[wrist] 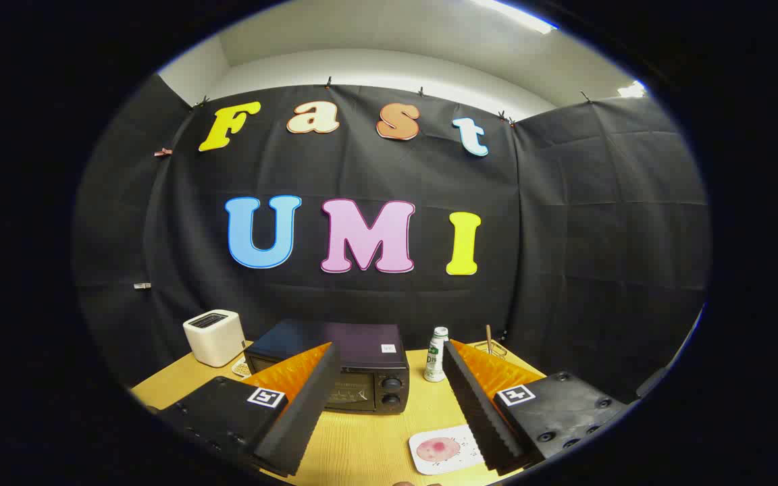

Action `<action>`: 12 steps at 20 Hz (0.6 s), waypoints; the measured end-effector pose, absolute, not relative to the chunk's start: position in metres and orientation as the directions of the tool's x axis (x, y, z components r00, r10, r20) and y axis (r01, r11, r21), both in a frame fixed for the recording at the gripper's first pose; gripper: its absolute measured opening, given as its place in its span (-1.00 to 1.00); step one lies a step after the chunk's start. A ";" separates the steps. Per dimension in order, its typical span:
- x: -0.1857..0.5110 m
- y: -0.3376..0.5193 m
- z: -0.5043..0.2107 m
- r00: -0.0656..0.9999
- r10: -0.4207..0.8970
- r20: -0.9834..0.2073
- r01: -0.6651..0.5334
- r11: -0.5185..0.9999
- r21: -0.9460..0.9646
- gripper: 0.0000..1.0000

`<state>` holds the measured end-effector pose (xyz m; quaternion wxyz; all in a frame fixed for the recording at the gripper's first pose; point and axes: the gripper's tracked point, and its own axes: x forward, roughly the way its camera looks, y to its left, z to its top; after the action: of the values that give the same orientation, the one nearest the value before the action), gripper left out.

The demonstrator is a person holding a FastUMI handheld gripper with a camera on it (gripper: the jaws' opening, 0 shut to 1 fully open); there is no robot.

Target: Open the toaster oven, put the food inside, and close the toaster oven door.

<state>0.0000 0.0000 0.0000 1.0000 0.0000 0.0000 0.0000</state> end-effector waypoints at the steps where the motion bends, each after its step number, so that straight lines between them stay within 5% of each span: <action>1: -0.001 -0.001 -0.001 1.000 0.001 0.000 -0.001 1.000 -0.002 0.96; 12: -0.003 -0.009 -0.015 0.999 -0.019 -0.033 0.019 1.000 0.022 0.96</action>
<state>-0.0033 -0.0095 -0.0155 0.9998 0.0111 0.0166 -0.0095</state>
